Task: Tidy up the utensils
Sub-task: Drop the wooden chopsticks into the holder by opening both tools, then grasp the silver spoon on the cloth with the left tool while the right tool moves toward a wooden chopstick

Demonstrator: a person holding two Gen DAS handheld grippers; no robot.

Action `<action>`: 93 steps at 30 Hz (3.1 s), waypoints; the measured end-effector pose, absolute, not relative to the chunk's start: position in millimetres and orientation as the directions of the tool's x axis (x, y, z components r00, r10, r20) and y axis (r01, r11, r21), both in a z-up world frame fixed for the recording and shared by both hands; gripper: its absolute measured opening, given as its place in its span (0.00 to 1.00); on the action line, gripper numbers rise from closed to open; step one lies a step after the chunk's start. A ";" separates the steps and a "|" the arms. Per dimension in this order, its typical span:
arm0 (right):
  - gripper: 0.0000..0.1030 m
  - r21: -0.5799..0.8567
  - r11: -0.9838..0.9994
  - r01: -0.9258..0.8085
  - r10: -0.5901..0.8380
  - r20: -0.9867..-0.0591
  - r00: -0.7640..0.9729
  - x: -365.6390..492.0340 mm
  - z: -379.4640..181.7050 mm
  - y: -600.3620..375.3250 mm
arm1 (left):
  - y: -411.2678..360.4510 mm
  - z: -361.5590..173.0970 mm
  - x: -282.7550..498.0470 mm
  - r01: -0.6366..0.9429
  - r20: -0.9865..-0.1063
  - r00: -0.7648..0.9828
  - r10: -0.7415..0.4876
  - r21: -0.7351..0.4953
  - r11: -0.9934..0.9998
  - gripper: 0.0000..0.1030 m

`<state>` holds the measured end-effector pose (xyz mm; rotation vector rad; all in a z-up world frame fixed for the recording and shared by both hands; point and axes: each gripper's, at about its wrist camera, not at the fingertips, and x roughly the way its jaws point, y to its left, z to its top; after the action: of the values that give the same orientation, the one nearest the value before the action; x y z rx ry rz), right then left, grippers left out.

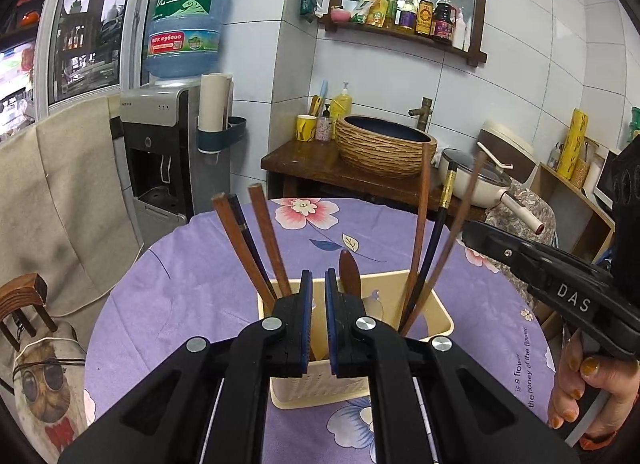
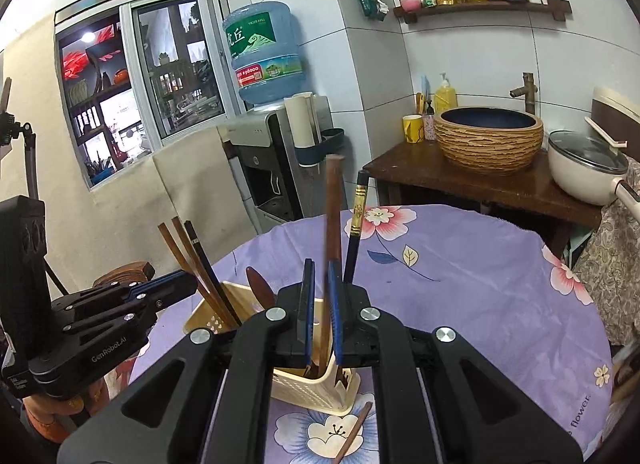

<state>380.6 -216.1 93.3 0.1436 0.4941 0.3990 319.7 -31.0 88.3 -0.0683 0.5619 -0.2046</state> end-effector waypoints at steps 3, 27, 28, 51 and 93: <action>0.08 0.235 0.914 -0.330 0.402 -0.431 0.808 380.2 89.0 -218.3 | -33.1 85.0 316.1 0.169 -0.517 0.833 -0.196 -0.099 0.981 0.08; 0.67 0.173 0.961 -0.216 0.276 -0.530 0.802 310.7 17.7 -248.4 | -37.7 22.0 262.0 0.139 -0.558 0.822 -0.119 -0.006 0.990 0.81; 0.71 0.166 0.962 -0.216 0.272 -0.533 0.801 306.0 13.5 -248.0 | -36.6 17.1 256.5 0.137 -0.564 0.818 -0.118 -0.009 0.991 0.84; 0.84 0.144 0.982 -0.119 0.184 -0.636 0.749 232.3 -70.9 -260.3 | -82.4 -56.4 185.5 0.189 -0.711 0.687 -0.151 -0.027 0.982 0.88; 0.84 0.179 0.979 -0.095 0.192 -0.671 0.716 228.5 -82.6 -265.8 | -117.4 -80.5 196.7 0.164 -0.773 0.628 -0.090 0.018 0.986 0.38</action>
<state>228.5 -265.8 -82.6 0.1354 0.7561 0.1596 196.7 -117.4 -80.5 0.0889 0.8800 -0.1457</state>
